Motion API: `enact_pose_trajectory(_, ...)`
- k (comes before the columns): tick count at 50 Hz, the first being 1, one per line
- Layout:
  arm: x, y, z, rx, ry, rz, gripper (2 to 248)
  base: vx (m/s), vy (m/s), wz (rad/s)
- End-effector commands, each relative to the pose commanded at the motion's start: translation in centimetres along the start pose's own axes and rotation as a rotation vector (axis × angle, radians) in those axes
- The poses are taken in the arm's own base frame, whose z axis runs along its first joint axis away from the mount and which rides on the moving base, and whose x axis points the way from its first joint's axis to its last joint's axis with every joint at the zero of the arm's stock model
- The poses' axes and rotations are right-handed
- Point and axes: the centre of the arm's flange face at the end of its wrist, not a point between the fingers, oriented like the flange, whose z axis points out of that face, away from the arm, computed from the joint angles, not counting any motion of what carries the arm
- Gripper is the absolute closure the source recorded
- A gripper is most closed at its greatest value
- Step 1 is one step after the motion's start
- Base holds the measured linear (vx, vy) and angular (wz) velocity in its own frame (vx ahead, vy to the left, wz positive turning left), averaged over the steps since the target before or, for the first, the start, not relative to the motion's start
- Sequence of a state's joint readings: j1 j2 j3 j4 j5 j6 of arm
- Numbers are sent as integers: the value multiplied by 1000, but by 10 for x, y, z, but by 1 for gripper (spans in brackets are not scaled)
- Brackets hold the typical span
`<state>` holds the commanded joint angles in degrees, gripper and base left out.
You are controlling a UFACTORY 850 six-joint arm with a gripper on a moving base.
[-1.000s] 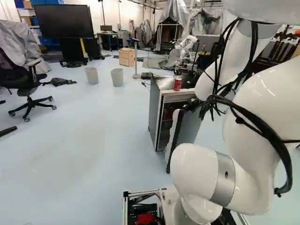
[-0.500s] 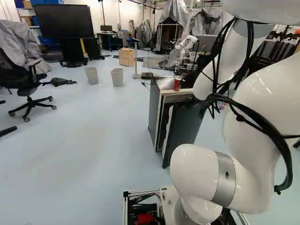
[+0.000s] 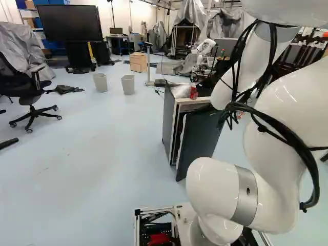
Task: Grab a drink from the fridge
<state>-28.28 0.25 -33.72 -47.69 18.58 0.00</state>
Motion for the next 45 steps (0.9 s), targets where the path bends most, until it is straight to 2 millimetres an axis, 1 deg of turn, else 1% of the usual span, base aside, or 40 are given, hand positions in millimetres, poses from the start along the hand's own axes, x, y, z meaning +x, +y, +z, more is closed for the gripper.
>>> enact_pose_trajectory(17,-2,-1,17,4,53,75,3,0,0,0)
enact_pose_trajectory(23,-7,0,20,-4,65,110,3,0,0,0)
enact_pose_trajectory(32,-17,7,15,-34,77,162,3,0,0,0)
enact_pose_trajectory(45,-36,12,1,-69,64,199,3,0,0,0)
